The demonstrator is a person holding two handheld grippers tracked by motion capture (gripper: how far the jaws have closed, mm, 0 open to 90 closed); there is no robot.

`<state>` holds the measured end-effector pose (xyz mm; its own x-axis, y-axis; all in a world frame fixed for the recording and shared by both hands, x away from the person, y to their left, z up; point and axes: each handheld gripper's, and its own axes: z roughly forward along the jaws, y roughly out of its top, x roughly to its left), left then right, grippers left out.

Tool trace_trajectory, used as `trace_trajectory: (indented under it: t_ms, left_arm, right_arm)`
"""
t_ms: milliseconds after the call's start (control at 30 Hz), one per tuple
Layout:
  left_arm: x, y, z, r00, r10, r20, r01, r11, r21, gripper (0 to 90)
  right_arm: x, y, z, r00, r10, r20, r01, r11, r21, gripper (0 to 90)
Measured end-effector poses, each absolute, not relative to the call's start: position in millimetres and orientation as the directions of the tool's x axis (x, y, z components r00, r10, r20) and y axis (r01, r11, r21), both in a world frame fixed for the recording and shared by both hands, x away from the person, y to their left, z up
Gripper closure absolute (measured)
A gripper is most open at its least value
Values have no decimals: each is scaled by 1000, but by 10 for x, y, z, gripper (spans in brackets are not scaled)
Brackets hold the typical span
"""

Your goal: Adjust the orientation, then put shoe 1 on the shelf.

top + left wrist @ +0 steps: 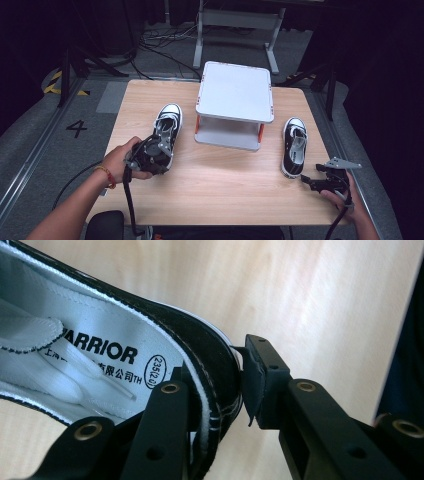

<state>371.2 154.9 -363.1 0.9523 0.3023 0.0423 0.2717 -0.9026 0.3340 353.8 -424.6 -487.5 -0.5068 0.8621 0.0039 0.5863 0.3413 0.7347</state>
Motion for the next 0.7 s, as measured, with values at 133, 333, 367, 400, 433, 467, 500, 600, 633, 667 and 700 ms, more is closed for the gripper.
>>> trace_trajectory:
  t_ms: [133, 333, 367, 400, 433, 467, 500, 600, 633, 667, 700]
  left_arm:
    - [3840, 1557, -3548, 945, 322, 63, 283, -896, 342, 732]
    - [3994, 1567, -3380, 933, 345, 104, 290, -890, 351, 731]
    - [4017, 1567, -3343, 930, 349, 114, 290, -888, 356, 731]
    - [4041, 1566, -3297, 928, 353, 118, 293, -887, 356, 731]
    - [4065, 1563, -3251, 926, 355, 129, 290, -886, 361, 731]
    - [4107, 1549, -3155, 923, 354, 147, 281, -886, 370, 730]
    - [4122, 1539, -3110, 920, 361, 155, 281, -881, 381, 730]
    - [4168, 1503, -2973, 916, 358, 182, 263, -878, 401, 730]
    - [4178, 1493, -2942, 915, 359, 185, 261, -875, 408, 731]
    - [4197, 1478, -2901, 916, 351, 194, 250, -878, 409, 731]
    - [4197, 1478, -2901, 916, 351, 194, 250, -878, 409, 731]
  right_arm:
    - [3538, -4247, -4876, -508, 861, 4, 585, 341, 736, 148]
    - [3538, -4247, -4877, -508, 861, 4, 585, 341, 736, 148]
    - [3536, -4247, -4877, -508, 861, 3, 584, 341, 736, 148]
    - [3537, -4247, -4877, -508, 861, 4, 584, 341, 737, 148]
    - [3537, -4247, -4877, -508, 861, 4, 584, 341, 737, 148]
    - [3538, -4248, -4877, -510, 860, 4, 584, 342, 736, 148]
    - [3538, -4248, -4877, -510, 860, 4, 584, 343, 736, 148]
    - [3534, -4247, -4878, -510, 860, 4, 583, 342, 737, 148]
    - [3530, -4248, -4877, -510, 860, 3, 583, 343, 737, 148]
    - [3526, -4248, -4877, -509, 860, 4, 584, 342, 736, 148]
    - [3522, -4249, -4877, -510, 860, 4, 584, 343, 736, 148]
